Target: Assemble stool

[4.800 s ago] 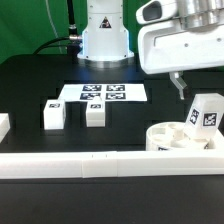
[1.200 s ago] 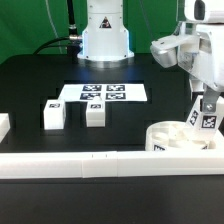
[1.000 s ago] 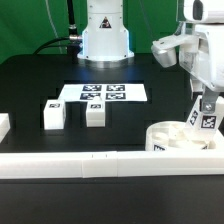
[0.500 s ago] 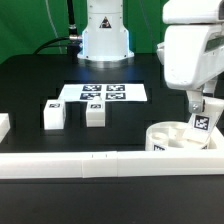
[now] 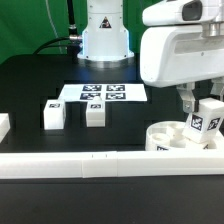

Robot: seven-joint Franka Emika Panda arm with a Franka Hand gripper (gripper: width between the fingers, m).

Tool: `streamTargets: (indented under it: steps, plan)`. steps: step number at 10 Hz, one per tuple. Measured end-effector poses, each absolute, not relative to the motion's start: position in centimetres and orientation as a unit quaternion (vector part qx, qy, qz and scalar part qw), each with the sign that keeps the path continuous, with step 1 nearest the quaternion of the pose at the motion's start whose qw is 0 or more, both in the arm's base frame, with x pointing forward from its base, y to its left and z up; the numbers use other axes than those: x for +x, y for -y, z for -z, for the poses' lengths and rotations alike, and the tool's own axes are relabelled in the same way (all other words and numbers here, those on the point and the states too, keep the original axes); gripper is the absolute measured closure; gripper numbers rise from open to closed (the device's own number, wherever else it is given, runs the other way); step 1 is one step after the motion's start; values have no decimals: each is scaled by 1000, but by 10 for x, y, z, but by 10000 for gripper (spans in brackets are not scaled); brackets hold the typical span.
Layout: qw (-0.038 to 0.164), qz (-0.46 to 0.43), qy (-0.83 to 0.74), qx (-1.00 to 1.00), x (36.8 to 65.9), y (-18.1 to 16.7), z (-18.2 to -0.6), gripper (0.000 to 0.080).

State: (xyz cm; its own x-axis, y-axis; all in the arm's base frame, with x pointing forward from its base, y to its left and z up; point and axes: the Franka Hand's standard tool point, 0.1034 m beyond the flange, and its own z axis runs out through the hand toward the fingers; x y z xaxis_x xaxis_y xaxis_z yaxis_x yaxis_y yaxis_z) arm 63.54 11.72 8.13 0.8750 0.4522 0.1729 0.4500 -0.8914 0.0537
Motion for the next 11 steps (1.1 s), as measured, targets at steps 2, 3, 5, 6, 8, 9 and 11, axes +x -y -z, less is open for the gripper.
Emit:
streamTargets:
  steps: [2,3,5,6,8,9,11]
  plan:
    - [-7,-92,-138,986,635,-119,-81,459]
    - [-10,-93,-108,990,634,-120,-80,459]
    - [-13,-99,-22,995,633,-119,-80,459]
    - [-14,-99,19,995,633,-119,-80,459]
    - [-18,-100,75,992,633,-117,-80,459]
    - [-26,-96,122,988,633,-116,-79,459]
    - [-37,-93,186,977,633,-114,-80,459]
